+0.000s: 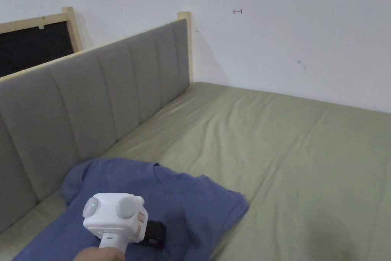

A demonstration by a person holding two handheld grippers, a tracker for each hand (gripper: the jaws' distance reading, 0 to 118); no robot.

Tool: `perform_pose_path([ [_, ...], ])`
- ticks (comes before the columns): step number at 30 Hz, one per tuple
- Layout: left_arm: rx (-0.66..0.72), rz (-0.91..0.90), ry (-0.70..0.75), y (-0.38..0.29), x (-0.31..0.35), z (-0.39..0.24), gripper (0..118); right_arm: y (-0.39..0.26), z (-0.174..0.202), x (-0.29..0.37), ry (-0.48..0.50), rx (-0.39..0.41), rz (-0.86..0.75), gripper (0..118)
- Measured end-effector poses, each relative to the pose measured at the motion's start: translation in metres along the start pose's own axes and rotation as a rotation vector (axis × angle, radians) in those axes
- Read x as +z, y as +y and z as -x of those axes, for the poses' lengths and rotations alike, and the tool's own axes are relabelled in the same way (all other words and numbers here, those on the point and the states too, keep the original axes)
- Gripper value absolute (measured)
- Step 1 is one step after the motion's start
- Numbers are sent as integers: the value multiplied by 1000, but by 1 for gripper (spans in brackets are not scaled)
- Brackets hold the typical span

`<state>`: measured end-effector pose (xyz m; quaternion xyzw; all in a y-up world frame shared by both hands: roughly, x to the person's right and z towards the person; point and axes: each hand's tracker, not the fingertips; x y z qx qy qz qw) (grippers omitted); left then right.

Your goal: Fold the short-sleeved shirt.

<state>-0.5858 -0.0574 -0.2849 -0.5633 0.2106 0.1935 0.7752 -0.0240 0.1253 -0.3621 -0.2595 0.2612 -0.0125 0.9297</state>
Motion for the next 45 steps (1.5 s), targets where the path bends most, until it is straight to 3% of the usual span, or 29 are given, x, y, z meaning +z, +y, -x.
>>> perform_pose_path([
  [2,-48,-80,52,-11,-1,-8,118,-3,-2,-4,-7,-4,12,0],
  [5,-61,-62,72,-6,1,-17,118,-7,-3,-7,-6,-13,21,0],
  [6,-66,-78,64,-6,7,-14,113,-8,-2,-7,-4,-17,22,0],
  [7,-83,-126,38,-10,19,-11,94,-8,-1,-7,0,-22,25,0],
  [8,-98,-177,30,-15,31,-11,67,-8,1,-7,5,-26,28,0],
  [10,-120,-271,83,-29,52,-10,0,-7,4,-3,24,-35,31,0],
  [12,-115,-310,95,-40,68,1,0,-5,5,2,38,-34,29,0],
  [14,-63,-366,9,-46,94,17,0,-2,5,11,47,-25,14,0],
  [17,7,-510,39,-49,148,31,0,7,5,31,60,-17,-25,0],
  [21,-98,-659,41,-53,219,28,0,18,-4,60,67,-19,-108,0],
  [24,-155,-828,-14,-60,294,-11,0,24,-13,80,35,-22,-173,0],
  [27,-188,-960,-173,-60,370,-54,0,31,-23,98,21,-34,-205,0],
  [32,-389,-1067,-362,-70,458,-151,0,40,-39,135,-39,-73,-296,0],
  [34,-427,-1051,-449,-74,473,-187,0,43,-47,150,-99,-88,-337,0],
  [38,-528,-908,-562,-75,467,-256,0,48,-64,177,-91,-131,-366,0],
  [42,-602,-719,-638,-76,410,-323,0,45,-86,191,-117,-140,-355,0],
  [45,-659,-524,-660,-79,339,-381,0,39,-99,184,-179,-96,-252,0],
])
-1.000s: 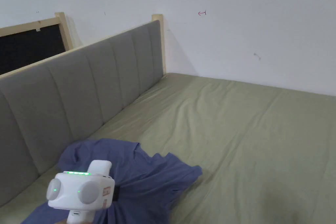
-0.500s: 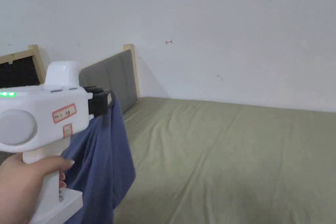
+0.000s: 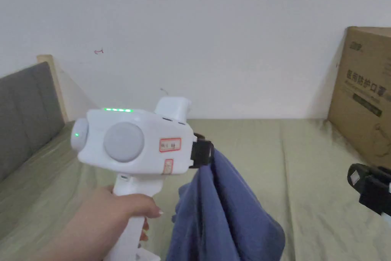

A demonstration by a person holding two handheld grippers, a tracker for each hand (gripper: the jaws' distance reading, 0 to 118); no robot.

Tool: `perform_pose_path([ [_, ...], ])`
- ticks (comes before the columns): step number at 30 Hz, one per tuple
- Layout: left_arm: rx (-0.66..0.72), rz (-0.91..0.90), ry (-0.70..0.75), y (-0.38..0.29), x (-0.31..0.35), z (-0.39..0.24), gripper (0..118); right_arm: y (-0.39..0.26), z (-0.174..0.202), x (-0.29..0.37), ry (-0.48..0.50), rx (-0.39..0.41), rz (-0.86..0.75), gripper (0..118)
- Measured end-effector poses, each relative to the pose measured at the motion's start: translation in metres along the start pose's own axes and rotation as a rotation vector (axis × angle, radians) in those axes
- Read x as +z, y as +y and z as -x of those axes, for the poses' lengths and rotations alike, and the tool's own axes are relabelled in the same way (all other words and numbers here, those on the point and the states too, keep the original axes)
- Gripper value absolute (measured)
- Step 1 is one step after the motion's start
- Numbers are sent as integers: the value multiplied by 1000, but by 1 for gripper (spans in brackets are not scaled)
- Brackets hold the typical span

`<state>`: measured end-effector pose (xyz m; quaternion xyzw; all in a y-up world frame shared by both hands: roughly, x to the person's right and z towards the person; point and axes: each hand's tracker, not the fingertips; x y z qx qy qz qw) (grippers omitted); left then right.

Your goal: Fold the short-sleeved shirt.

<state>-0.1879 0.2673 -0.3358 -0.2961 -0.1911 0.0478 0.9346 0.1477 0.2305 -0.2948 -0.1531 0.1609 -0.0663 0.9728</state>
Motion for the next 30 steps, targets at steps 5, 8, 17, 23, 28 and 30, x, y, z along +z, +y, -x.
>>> perform_pose_path([
  [5,197,413,-47,-72,-150,5,1,-33,-33,-31,-22,-71,134,0],
  [8,313,550,-52,-113,-193,13,26,-55,-51,-44,-20,-182,185,0],
  [17,306,163,28,-79,-100,37,96,-41,-45,-47,-32,-113,147,0],
  [23,166,-454,341,-79,43,24,97,-7,-18,-29,22,-61,-22,0],
  [28,153,-690,470,-125,95,19,68,-27,8,5,-106,72,-417,0],
  [30,150,-680,543,-137,97,17,0,-40,16,4,-170,167,-546,0],
])
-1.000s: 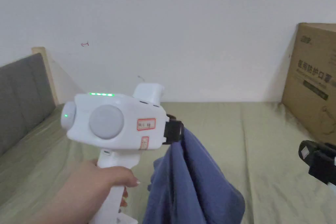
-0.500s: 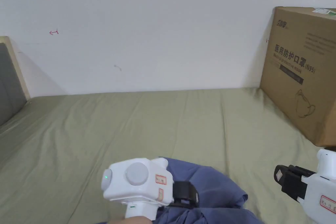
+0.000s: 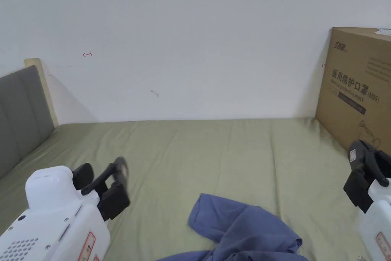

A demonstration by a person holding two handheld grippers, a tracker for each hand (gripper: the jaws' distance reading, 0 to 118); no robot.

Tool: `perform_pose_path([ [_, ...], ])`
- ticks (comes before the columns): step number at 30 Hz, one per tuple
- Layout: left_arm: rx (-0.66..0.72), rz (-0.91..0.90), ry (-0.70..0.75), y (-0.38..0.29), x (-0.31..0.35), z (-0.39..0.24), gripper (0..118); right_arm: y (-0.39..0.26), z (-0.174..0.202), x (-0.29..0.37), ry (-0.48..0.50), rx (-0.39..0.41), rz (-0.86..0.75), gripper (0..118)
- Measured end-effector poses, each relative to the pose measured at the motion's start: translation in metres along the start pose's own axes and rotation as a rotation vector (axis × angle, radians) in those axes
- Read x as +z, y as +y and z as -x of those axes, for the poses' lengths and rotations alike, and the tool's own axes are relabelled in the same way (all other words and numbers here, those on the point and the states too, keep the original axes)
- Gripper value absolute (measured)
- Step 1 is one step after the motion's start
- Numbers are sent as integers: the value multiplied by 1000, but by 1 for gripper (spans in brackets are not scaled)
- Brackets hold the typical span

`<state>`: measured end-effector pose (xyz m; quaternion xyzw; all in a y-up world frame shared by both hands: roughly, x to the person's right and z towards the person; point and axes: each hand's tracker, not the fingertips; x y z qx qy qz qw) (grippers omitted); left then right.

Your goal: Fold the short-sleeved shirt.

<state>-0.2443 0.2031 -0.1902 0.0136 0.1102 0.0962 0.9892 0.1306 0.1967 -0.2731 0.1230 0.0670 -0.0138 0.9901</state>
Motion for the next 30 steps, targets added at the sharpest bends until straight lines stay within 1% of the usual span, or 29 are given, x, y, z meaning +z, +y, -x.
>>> perform_pose_path([
  [1,-35,23,46,-4,1,-1,0,1,5,-2,-40,50,107,0],
  [2,-69,42,110,-9,2,0,0,4,4,-5,1,26,222,0],
  [3,-55,41,68,-11,5,4,0,4,2,-6,58,-27,256,0],
  [4,-38,59,22,-11,4,8,0,1,-1,-4,118,-109,230,0],
  [5,-29,65,15,-12,4,7,0,3,-1,-3,85,-117,227,0],
  [7,-50,66,55,-15,6,5,0,4,1,-1,53,-108,223,0],
  [10,-48,63,45,-12,7,6,0,4,2,-1,61,-124,234,0],
  [16,-90,86,47,-5,-3,6,0,2,10,-6,71,-109,246,0],
  [18,-33,220,-39,0,-28,16,0,1,13,-10,106,-115,264,0],
  [21,38,552,-2,-5,-87,35,0,-3,16,-19,176,-113,315,0],
  [23,89,852,6,-29,-136,53,0,-9,19,-27,180,-91,350,0],
  [24,110,937,-13,-44,-154,61,0,-12,20,-31,183,-82,377,0],
  [25,143,976,-42,-63,-167,69,0,-16,21,-36,188,-78,402,0],
  [26,152,1011,-10,-82,-181,75,10,-22,20,-41,202,-84,429,0],
  [27,153,1043,29,-97,-192,80,47,-27,20,-45,226,-97,454,0],
  [28,138,1075,55,-117,-200,85,106,-32,19,-50,251,-113,478,0],
  [29,119,1109,72,-136,-210,87,116,-38,19,-52,260,-124,500,0],
  [30,98,1133,88,-151,-216,88,113,-42,19,-54,260,-125,509,0],
])
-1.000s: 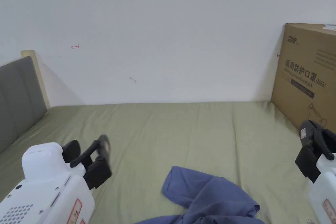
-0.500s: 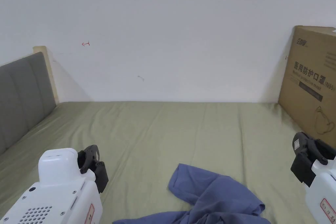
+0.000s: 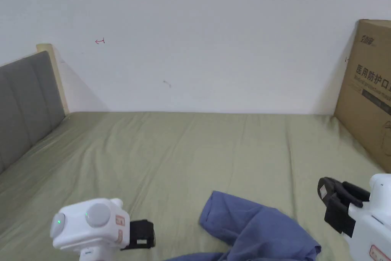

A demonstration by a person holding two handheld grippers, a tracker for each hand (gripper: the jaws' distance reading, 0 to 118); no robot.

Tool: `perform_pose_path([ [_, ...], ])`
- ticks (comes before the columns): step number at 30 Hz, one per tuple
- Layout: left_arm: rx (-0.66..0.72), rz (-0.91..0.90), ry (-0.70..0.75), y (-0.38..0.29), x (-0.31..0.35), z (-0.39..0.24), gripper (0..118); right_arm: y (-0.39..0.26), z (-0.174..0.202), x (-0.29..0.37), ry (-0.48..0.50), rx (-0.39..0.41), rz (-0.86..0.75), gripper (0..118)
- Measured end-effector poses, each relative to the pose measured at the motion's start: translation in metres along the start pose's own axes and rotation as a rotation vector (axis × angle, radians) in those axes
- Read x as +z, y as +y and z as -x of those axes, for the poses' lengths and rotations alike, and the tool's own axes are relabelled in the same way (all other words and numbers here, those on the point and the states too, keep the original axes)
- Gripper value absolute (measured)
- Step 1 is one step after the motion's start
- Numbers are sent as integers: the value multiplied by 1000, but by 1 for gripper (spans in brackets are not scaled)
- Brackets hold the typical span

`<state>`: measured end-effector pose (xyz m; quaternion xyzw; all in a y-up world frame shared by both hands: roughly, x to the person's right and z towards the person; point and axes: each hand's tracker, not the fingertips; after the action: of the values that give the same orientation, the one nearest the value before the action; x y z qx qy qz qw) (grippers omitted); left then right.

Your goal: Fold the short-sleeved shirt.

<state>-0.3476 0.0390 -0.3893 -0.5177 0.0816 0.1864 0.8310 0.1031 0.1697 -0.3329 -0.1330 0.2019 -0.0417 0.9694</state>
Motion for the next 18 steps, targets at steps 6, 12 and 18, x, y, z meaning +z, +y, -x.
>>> perform_pose_path([
  [6,-28,99,53,-17,-70,-5,108,-15,-4,-18,3,33,69,0],
  [12,-339,-77,28,-73,-31,-49,13,-19,-11,-49,-3,67,134,0],
  [18,-224,-354,-43,-95,41,-33,1,4,-33,-138,128,-31,285,0],
])
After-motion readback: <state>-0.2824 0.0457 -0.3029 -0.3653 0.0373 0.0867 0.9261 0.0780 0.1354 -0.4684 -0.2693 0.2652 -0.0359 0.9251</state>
